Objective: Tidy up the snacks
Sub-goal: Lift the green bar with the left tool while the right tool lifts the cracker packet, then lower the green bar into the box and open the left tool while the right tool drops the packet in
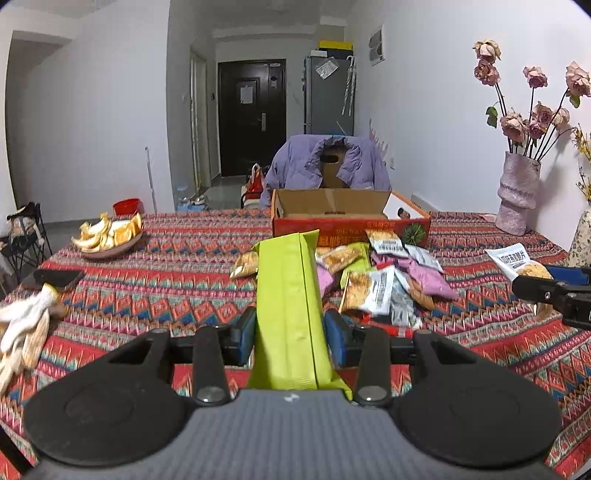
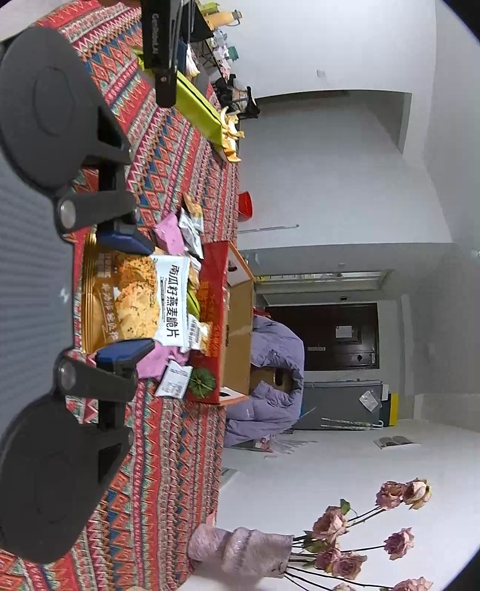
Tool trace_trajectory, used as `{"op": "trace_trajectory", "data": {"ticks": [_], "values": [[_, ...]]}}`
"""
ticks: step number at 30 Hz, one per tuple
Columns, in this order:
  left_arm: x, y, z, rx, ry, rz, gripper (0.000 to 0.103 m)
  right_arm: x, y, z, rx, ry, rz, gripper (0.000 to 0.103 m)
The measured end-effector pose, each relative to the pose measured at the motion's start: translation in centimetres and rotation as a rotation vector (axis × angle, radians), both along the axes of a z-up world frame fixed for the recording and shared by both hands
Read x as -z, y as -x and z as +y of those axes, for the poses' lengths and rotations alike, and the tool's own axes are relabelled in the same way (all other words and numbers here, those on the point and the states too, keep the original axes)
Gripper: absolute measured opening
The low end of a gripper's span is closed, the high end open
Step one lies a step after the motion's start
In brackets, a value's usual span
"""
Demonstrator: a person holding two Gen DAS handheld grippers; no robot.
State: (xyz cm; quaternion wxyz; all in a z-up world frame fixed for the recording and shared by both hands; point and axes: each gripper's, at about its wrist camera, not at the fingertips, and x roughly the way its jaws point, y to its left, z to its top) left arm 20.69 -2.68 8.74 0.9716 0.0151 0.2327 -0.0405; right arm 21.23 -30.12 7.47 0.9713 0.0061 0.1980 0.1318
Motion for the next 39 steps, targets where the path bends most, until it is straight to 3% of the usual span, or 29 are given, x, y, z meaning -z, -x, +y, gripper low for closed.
{"op": "trace_trajectory", "data": {"ticks": [10, 17, 25, 30, 34, 39], "values": [[-3.3, -7.1, 0.2, -0.003, 0.004, -0.041, 0.04, -3.4, -7.2, -1.9, 0.015, 0.006, -0.016, 0.048], [-5.4, -14.3, 0.5, 0.03, 0.037, -0.005, 0.04, -5.9, -14.4, -3.2, -0.017, -0.021, -0.005, 0.049], [-6.5, -26.5, -0.8, 0.044, 0.007, 0.05, 0.04, -7.9, -27.5, -5.1, -0.029, -0.078, 0.065, 0.048], [-5.4, -35.1, -2.1, 0.027, -0.004, 0.109, 0.04, -6.2, -37.6, -5.5, -0.004, -0.072, 0.128, 0.049], [-3.2, -41.8, -2.9, 0.003, 0.003, 0.175, 0.04, -2.9, -44.6, -4.1, 0.04, 0.037, 0.19, 0.049], [0.6, -49.5, -3.8, -0.028, -0.02, 0.263, 0.041, 1.6, -52.6, -4.5, 0.085, -0.048, 0.328, 0.049]]}}
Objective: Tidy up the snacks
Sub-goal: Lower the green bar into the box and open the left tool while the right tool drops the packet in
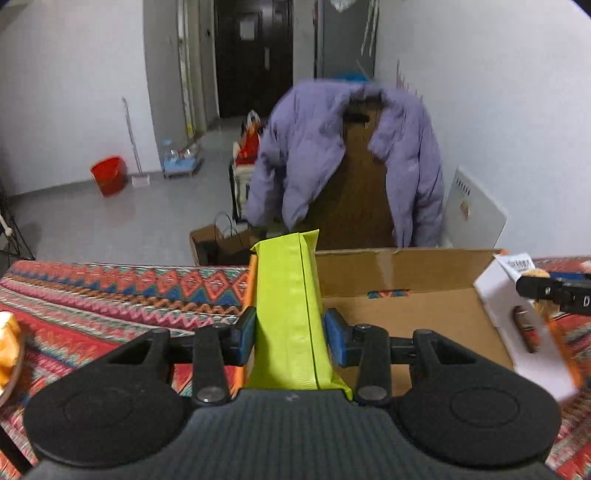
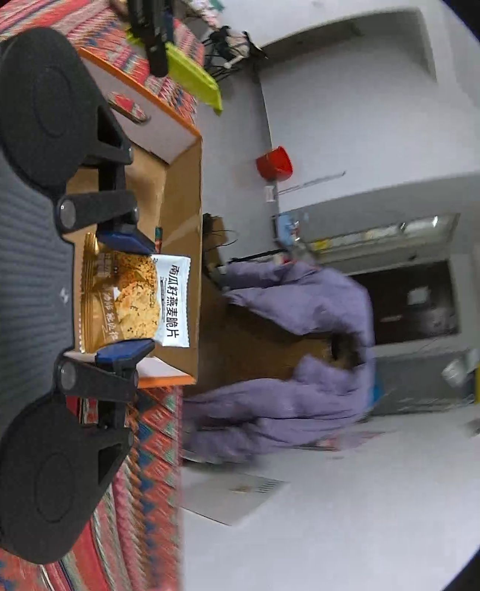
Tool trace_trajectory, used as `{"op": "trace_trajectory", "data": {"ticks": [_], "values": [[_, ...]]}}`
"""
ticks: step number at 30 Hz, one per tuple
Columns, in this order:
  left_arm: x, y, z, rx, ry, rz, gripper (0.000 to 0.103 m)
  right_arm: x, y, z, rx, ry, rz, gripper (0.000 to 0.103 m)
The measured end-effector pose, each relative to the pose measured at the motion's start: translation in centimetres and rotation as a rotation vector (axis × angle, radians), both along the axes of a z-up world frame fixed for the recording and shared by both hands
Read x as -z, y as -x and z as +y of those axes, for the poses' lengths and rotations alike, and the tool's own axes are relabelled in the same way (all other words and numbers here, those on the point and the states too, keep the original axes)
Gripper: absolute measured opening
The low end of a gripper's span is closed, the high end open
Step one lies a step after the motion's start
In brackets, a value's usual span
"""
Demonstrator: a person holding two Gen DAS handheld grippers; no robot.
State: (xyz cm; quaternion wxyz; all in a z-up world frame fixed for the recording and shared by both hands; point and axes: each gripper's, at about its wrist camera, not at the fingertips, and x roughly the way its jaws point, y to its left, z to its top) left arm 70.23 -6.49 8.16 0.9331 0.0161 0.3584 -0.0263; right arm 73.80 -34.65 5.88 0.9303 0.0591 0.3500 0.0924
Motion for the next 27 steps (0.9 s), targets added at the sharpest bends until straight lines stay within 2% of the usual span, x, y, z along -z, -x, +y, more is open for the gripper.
{"op": "trace_trajectory", "data": {"ticks": [5, 7, 9, 12, 14, 17, 22, 23, 27], "values": [[4.2, -4.3, -0.3, -0.03, -0.028, 0.069, 0.041, 3.5, -3.8, 1.0, 0.029, 0.089, 0.023, 0.052], [5.1, -4.7, -0.6, -0.025, -0.04, 0.067, 0.046, 4.5, -4.4, 1.5, 0.034, 0.132, 0.02, 0.076], [5.8, -4.6, -1.1, 0.006, -0.072, 0.047, 0.052, 5.5, -4.6, 2.0, 0.02, 0.154, 0.01, 0.08], [5.8, -4.3, -1.0, 0.023, -0.053, 0.03, 0.061, 5.6, -4.5, 2.4, 0.018, 0.176, 0.003, 0.081], [6.0, -4.3, -0.9, 0.031, -0.052, 0.029, 0.061, 5.5, -4.4, 2.4, 0.016, 0.171, -0.001, 0.083], [5.9, -4.3, -1.1, 0.046, -0.056, 0.024, 0.061, 5.6, -4.0, 2.2, 0.017, 0.163, 0.018, 0.084], [4.4, -2.5, -1.3, 0.063, -0.077, -0.036, 0.063, 5.5, -3.2, 2.6, 0.021, 0.196, 0.028, 0.09], [3.8, -1.9, -1.2, 0.061, -0.081, -0.044, 0.067, 5.3, -3.0, 2.7, 0.028, 0.206, 0.022, 0.09], [0.6, 0.9, -0.5, 0.068, -0.089, -0.077, 0.069, 2.5, -0.9, 2.2, 0.036, 0.191, -0.007, 0.091]]}}
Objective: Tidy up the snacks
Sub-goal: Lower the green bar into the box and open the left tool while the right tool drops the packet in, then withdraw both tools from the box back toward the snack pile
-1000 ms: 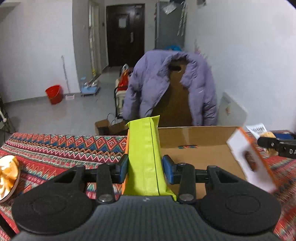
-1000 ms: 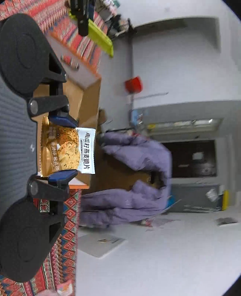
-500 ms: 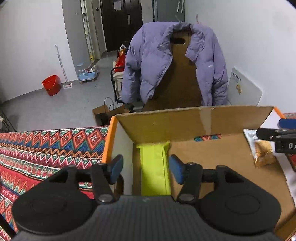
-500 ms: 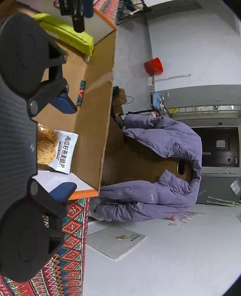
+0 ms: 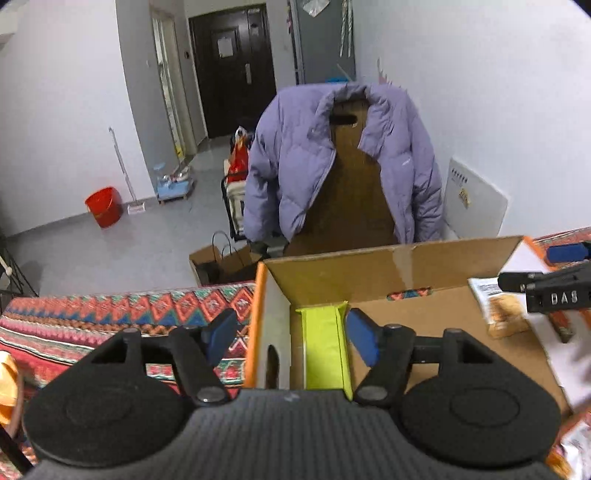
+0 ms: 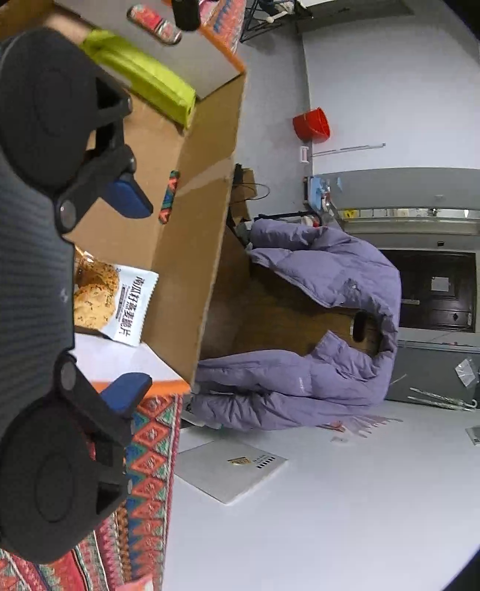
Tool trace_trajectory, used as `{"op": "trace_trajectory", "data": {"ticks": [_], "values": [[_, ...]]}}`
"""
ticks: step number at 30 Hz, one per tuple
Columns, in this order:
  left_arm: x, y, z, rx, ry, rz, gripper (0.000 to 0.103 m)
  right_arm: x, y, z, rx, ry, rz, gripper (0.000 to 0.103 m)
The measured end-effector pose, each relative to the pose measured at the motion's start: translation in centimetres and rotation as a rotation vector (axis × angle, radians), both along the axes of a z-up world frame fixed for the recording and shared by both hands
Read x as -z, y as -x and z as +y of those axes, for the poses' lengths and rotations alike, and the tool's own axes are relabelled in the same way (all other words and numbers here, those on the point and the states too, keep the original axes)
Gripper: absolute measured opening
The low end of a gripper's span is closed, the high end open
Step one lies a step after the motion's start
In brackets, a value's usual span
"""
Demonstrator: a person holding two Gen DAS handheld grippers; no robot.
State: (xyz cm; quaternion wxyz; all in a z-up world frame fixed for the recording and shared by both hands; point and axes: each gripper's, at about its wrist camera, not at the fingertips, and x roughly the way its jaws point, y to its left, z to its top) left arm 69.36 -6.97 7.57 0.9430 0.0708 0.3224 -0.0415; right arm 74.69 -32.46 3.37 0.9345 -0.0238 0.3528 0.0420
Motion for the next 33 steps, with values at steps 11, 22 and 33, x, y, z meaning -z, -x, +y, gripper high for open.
{"op": "trace_trajectory", "data": {"ticks": [11, 22, 33], "values": [[-7.7, 12.3, 3.0, -0.001, 0.05, -0.059, 0.078, -8.8, 13.9, -3.2, -0.012, -0.045, -0.064, 0.095], [-9.3, 29.3, 5.0, 0.051, 0.1, -0.186, 0.082, -10.6, 32.1, -2.8, -0.072, -0.101, -0.205, 0.101], [-6.2, 43.7, 5.8, 0.064, 0.108, -0.314, 0.091, -8.0, 45.9, 0.1, -0.084, -0.12, -0.311, 0.102]]}}
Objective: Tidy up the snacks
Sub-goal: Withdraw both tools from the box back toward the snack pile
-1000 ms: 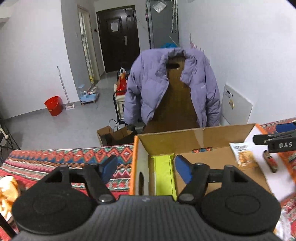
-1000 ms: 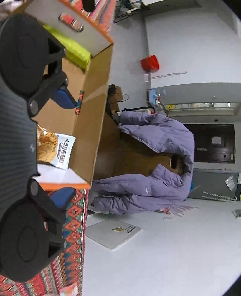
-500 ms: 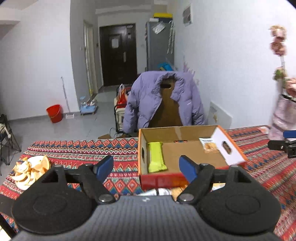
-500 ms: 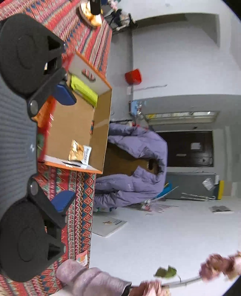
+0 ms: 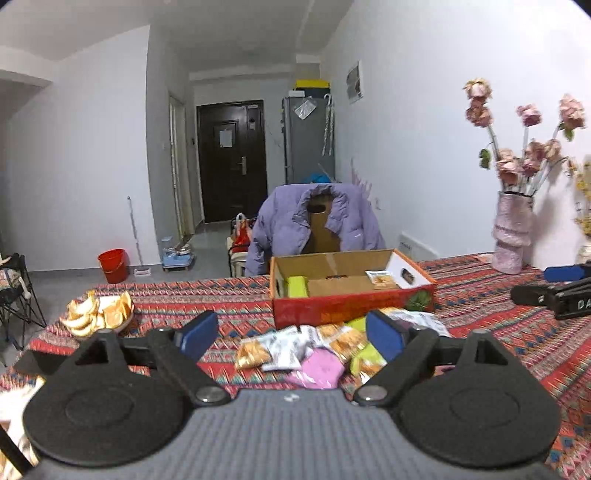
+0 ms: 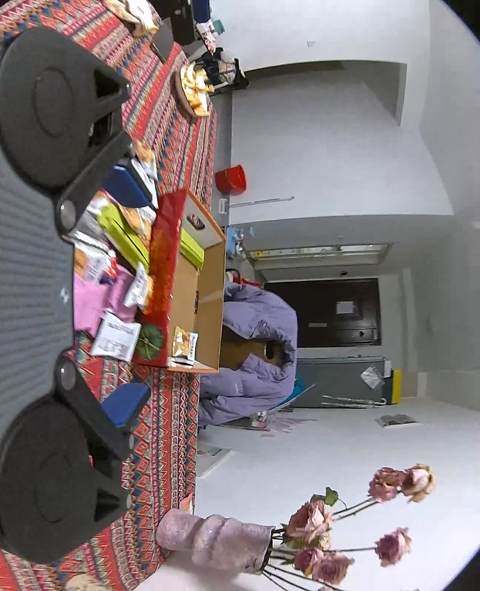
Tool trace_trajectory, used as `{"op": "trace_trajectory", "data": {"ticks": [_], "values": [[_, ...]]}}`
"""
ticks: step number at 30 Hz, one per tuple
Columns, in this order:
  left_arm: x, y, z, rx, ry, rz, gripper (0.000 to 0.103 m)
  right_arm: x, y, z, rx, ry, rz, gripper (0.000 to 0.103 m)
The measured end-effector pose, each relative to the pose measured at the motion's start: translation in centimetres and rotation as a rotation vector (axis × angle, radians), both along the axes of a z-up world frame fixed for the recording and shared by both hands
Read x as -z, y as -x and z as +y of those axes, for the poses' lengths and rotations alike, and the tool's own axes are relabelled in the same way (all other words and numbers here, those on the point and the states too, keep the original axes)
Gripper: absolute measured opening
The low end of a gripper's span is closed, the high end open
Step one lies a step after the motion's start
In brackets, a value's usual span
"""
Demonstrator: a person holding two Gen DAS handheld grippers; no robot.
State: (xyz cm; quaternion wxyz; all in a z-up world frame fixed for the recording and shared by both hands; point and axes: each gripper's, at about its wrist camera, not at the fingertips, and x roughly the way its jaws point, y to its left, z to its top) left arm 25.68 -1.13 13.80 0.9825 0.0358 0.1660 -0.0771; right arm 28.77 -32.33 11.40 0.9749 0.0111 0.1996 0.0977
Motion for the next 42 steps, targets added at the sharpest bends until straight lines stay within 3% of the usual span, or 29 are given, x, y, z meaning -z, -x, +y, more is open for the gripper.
{"op": "trace_trajectory", "data": {"ticks": [7, 13, 18, 27, 33, 37, 42], "values": [[2.4, 7.8, 0.4, 0.039, 0.003, -0.064, 0.1, 2.2, 8.3, 1.5, 0.008, -0.06, -0.042, 0.103], [5.5, 12.7, 0.5, 0.034, 0.007, -0.079, 0.103, 4.7, 15.2, 3.8, 0.049, 0.039, -0.12, 0.103], [7.6, 14.1, 0.8, 0.048, -0.019, -0.033, 0.103, 7.2, 18.3, 5.3, -0.005, 0.057, -0.106, 0.103], [8.7, 13.6, 2.1, 0.008, -0.003, 0.02, 0.103, 8.1, 17.9, 5.7, 0.026, 0.06, -0.055, 0.103], [9.2, 11.4, 2.9, -0.007, 0.011, 0.069, 0.103, 8.2, 15.6, 5.5, 0.05, 0.052, -0.014, 0.103], [9.4, 9.6, 3.1, -0.017, -0.015, 0.081, 0.103, 8.2, 13.3, 6.1, 0.055, 0.101, 0.001, 0.103], [9.4, 6.9, 3.6, -0.036, 0.001, 0.115, 0.103, 8.0, 10.5, 7.2, 0.016, 0.112, 0.003, 0.103]]}}
